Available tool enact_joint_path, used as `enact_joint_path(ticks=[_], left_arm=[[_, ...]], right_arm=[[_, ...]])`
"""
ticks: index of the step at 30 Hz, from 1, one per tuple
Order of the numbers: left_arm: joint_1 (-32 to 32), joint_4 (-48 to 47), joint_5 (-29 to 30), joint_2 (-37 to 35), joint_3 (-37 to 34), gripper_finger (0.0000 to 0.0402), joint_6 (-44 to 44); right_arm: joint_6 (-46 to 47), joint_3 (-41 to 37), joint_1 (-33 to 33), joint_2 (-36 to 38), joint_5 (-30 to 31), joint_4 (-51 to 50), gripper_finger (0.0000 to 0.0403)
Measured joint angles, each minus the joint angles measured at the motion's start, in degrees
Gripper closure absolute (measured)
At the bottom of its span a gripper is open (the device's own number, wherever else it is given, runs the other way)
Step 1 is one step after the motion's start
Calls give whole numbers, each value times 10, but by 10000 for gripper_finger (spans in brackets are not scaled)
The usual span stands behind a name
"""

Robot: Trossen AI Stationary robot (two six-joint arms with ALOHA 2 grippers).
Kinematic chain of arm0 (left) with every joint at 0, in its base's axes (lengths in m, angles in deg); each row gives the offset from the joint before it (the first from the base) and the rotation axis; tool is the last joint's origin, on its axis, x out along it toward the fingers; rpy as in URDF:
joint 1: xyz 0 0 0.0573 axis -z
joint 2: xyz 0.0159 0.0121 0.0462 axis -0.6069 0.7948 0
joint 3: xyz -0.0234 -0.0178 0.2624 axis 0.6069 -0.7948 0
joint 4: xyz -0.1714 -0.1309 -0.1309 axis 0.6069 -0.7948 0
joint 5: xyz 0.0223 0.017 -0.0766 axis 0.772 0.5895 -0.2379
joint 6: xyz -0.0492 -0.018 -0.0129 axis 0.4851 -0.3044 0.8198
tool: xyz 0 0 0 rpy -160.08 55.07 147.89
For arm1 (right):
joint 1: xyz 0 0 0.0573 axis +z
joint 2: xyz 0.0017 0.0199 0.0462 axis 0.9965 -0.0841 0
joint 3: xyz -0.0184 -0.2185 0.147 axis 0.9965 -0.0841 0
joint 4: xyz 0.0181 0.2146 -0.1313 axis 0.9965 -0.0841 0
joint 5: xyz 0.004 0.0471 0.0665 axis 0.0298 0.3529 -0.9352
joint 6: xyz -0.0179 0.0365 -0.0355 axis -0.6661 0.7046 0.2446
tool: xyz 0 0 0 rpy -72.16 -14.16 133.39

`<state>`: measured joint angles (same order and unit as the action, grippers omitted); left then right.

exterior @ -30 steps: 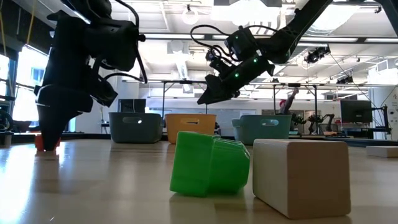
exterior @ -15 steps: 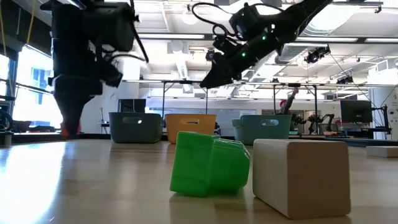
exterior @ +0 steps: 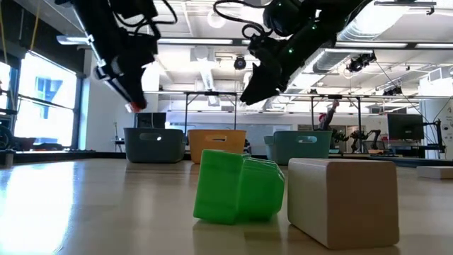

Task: Sort & place blocks by color
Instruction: Put the orange game piece into the blue bin

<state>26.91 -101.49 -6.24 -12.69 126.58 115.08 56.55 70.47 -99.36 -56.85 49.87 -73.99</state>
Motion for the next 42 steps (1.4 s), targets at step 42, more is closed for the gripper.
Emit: enact_joint_path(ticks=[42], left_arm=[[-324,178,-192,120,0,287,-239]], right_arm=[[279,0,231,3,-8,-590,169]])
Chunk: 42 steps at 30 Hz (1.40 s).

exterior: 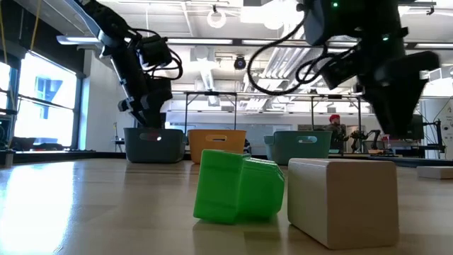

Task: Sort & place blocks by color
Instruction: Put the orange game piece into the blue bin, then put the brown block into the green bin

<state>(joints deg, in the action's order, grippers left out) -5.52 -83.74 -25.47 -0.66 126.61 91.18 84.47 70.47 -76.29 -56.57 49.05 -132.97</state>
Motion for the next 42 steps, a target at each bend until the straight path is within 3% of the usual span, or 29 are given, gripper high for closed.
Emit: enact_joint_path(ticks=[7,13,21,27,35,42], left_arm=[[-15,0,-19,31,0,281,15],[-15,1,-18,39,0,251,29],[-15,-1,-18,39,0,211,36],[-14,-54,-19,39,42,187,33],[6,-139,-19,37,114,187,-18],[40,-147,-20,7,121,188,-41]], right_arm=[[-137,0,32,0,15,-57,169],[-216,0,54,0,40,-58,169],[-210,0,70,0,44,-58,169],[-201,0,83,0,44,-58,169],[-201,0,81,0,44,-45,169],[-206,-39,68,-1,22,-23,169]])
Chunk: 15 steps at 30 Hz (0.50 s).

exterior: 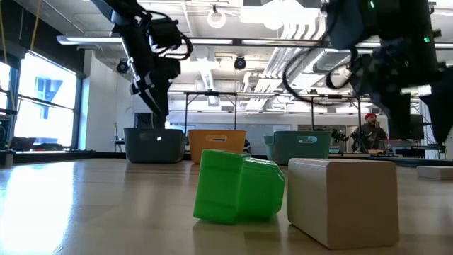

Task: Sort & place blocks by color
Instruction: Put the brown block into the green bin

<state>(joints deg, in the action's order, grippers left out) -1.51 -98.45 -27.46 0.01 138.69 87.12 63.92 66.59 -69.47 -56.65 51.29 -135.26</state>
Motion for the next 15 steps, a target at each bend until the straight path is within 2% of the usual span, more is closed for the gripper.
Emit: enact_joint_path(ticks=[7,15], left_arm=[[35,0,0,-21,0,188,-15],[38,0,2,-21,0,188,-15]], right_arm=[[30,-64,1,0,-6,52,169],[35,-119,1,0,-22,102,169]])
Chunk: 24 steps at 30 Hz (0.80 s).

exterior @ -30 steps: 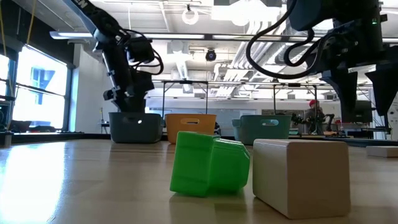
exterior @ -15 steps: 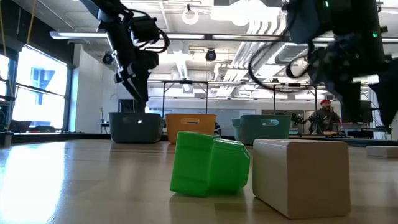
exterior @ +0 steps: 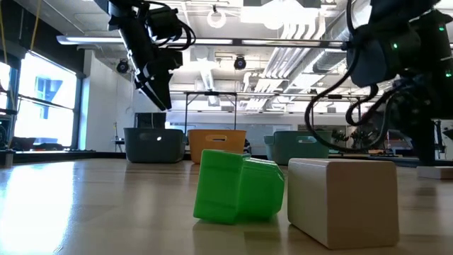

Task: Sort & place blocks by color
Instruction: Put the brown block into the green bin

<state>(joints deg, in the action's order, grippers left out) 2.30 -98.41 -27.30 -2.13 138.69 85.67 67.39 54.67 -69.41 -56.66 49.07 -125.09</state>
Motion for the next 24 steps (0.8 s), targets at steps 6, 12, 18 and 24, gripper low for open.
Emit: enact_joint_path(ticks=[6,12,18,24], left_arm=[[0,0,0,0,0,188,0],[6,-4,0,0,0,188,0],[28,-9,0,0,0,188,-1],[59,-20,-1,0,0,188,0]], right_arm=[[39,-21,0,2,-9,27,197],[76,-20,0,2,-21,31,301],[121,-18,0,2,-23,36,313],[146,27,-1,0,11,79,313]])
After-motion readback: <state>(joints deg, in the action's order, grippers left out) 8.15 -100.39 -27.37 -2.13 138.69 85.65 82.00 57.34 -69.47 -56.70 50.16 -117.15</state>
